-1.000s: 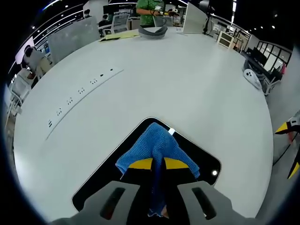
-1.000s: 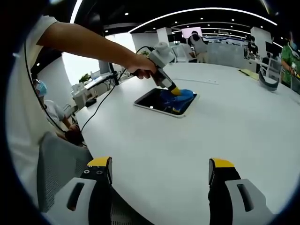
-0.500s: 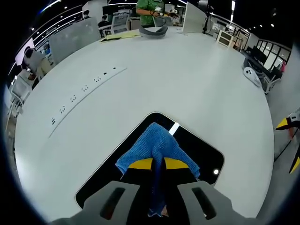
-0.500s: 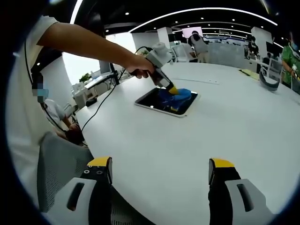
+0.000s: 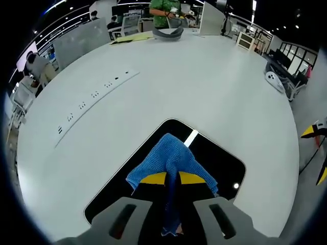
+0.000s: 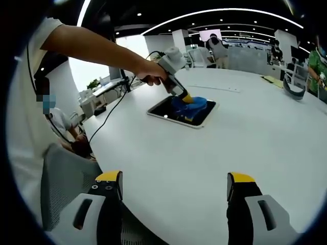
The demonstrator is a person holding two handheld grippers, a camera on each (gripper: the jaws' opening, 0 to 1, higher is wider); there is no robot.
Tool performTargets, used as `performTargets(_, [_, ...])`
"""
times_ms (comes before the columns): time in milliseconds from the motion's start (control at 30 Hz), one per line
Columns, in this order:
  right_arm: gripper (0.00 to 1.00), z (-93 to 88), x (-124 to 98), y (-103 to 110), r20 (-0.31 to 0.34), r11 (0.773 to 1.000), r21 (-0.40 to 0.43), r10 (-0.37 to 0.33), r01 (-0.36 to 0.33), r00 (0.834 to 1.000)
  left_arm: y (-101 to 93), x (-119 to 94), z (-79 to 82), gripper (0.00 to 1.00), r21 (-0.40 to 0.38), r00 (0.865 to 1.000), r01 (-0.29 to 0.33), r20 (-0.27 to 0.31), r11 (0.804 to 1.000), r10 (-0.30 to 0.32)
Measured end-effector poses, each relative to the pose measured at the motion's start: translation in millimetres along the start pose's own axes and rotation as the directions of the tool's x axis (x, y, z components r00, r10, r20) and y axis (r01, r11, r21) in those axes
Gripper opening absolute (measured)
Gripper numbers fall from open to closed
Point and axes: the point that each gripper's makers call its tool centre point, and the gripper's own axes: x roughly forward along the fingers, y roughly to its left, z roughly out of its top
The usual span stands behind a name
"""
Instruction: Wipe the mirror surface with the cleaning cloth until all visible marks leave the cleaned area.
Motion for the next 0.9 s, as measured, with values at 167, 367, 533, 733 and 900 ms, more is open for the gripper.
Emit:
performTargets(167, [0.83,-0.3,0.3,-0.3,-0.003,1.0,-0.001,0.001,-0.001,1.0,1.1,-1.1,-1.4,0.05,-0.006,1.0,0.003,0.005,1.0,-0.003])
performTargets(367, [0.83,-2.1,1.7,1.7,-0.01,1.0,-0.005,0.002,-0.002,1.0,3.3,-2.0,-3.1,0.05,-0.009,1.0,0.006,0.009,1.0,-0.005])
performTargets(533, [0.83,-2.2,2.0,2.5,-0.014,1.0,-0.006,0.004,-0.004,1.0,4.7,-3.5,-5.0,0.05,-0.004,1.0,0.004,0.005,1.0,-0.004])
performTargets(733, [0.82,-2.3,1.1,2.5,-0.017,1.0,-0.004,0.006,-0.006,1.0,6.7,-5.0,-6.9,0.05,-0.006,1.0,0.003,0.004,1.0,-0.003])
performTargets(900, [0.81,-2.9,1.8,3.8,-0.017,1.0,-0.004,0.011,-0.011,1.0,7.2,-6.3,-8.2,0.05,-0.004,1.0,0.001,0.004,1.0,-0.001])
